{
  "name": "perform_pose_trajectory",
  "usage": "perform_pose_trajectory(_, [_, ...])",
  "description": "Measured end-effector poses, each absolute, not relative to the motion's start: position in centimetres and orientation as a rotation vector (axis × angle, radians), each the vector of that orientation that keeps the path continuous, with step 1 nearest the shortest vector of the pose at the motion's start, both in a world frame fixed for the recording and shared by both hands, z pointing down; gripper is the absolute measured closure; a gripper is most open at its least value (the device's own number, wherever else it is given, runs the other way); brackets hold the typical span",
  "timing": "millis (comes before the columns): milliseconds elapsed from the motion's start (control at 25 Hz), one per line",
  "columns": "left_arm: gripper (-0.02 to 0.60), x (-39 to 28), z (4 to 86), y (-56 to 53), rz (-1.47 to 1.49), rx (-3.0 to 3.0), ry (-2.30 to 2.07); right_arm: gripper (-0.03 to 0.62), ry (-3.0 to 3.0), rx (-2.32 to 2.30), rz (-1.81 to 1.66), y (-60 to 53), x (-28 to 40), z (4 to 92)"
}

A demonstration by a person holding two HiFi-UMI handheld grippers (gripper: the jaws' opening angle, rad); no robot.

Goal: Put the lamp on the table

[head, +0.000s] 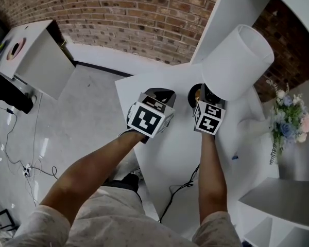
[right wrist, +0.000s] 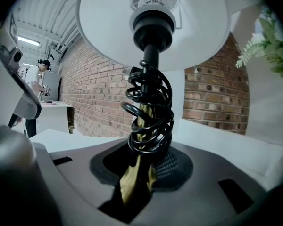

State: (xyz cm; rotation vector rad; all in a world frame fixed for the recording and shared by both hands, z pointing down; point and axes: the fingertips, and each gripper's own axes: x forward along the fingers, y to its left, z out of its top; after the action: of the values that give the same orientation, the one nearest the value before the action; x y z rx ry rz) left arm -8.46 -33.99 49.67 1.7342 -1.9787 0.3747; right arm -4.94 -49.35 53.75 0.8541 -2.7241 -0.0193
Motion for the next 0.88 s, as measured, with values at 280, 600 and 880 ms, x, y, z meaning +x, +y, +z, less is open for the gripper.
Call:
perform_pose_trajectory(280, [0.586,-8.8,49.8,-33.5,0.361,1.71,-1.983,0.462,-2.694,0.85,0.002,-49.4,-4.3,53.9])
perform_pose_trajectory(600, [0.586,-8.3,49.1,-33.5,0.35,1.733,-1.981,0.434,-2.66,0.865,0.004,-48.9,-3.3,53.7])
perform_pose_trajectory(880, [0.586,-7.9,48.7,-32.9,0.359,1.762,-1.972,0.413,-2.636,0.879,0.027,-48.1,-2.1,53.3])
